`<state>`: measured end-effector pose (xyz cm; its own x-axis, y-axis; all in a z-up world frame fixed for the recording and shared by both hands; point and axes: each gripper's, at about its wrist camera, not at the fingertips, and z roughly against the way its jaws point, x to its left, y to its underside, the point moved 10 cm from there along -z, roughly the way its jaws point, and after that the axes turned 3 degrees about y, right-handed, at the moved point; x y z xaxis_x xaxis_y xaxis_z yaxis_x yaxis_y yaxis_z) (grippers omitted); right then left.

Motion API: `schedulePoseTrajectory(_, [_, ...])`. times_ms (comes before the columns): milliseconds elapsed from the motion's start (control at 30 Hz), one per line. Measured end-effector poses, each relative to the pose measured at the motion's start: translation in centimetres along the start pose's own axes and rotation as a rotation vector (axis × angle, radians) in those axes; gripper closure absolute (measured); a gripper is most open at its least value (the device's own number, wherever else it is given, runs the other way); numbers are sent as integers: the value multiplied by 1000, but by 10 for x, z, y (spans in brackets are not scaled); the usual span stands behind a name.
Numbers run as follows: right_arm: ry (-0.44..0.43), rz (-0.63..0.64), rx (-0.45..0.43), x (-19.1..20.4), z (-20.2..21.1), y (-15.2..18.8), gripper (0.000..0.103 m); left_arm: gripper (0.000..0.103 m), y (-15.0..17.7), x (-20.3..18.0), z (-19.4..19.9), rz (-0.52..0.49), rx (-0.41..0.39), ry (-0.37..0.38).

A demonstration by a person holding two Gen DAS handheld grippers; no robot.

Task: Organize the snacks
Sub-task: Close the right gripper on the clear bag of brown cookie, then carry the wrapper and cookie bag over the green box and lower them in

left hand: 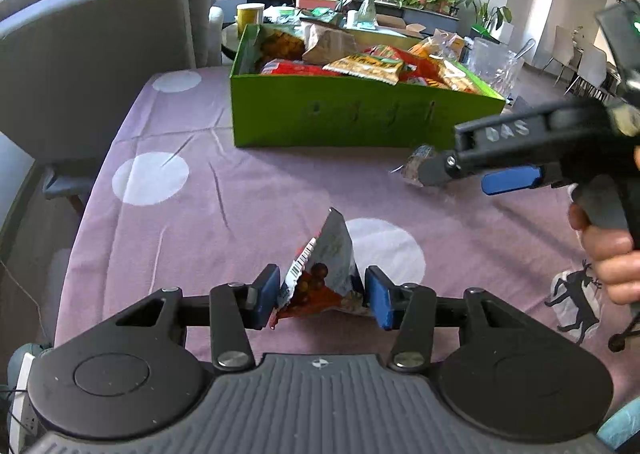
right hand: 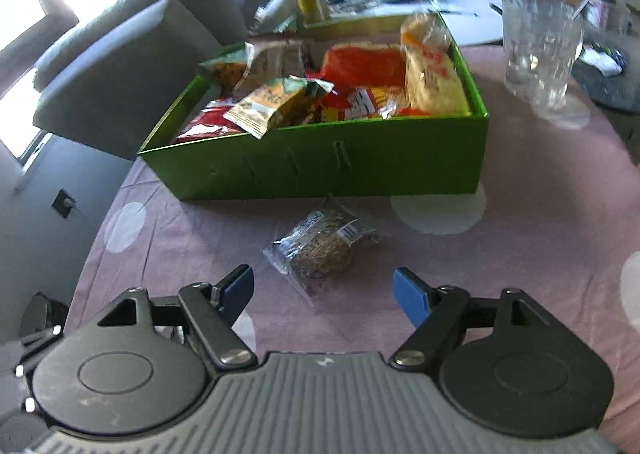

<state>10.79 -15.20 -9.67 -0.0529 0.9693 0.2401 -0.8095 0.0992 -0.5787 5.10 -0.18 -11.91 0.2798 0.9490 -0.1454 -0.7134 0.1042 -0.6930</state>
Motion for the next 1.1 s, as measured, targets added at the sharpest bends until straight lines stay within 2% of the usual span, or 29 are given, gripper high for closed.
schedulePoseTrajectory(233, [104, -109, 32, 0, -20, -5, 22, 54, 4, 3, 1, 1, -6, 1])
schedulePoseTrajectory(367, [133, -104, 26, 7, -27, -10, 22, 36, 7, 4, -2, -27, 4, -25])
schedulePoseTrajectory(467, [159, -74, 2, 9, -28, -10, 23, 36, 9, 3, -4, -38, 9, -29])
schedulePoseTrajectory(667, [112, -38, -1, 9, -23, -10, 23, 37, 8, 2, -5, -38, 9, -23])
schedulePoseTrajectory(767, [79, -26, 13, 6, -17, -6, 24, 49, 8, 0, -4, -54, 4, -11])
schedulePoseTrajectory(867, [36, -4, 24, 1, -7, 0, 25, 51, 9, -2, -2, -64, 2, 0])
schedulePoseTrajectory(1100, [-109, 196, 23, 8, 24, 25, 25, 52, 4, -6, 6, -46, -20, 29])
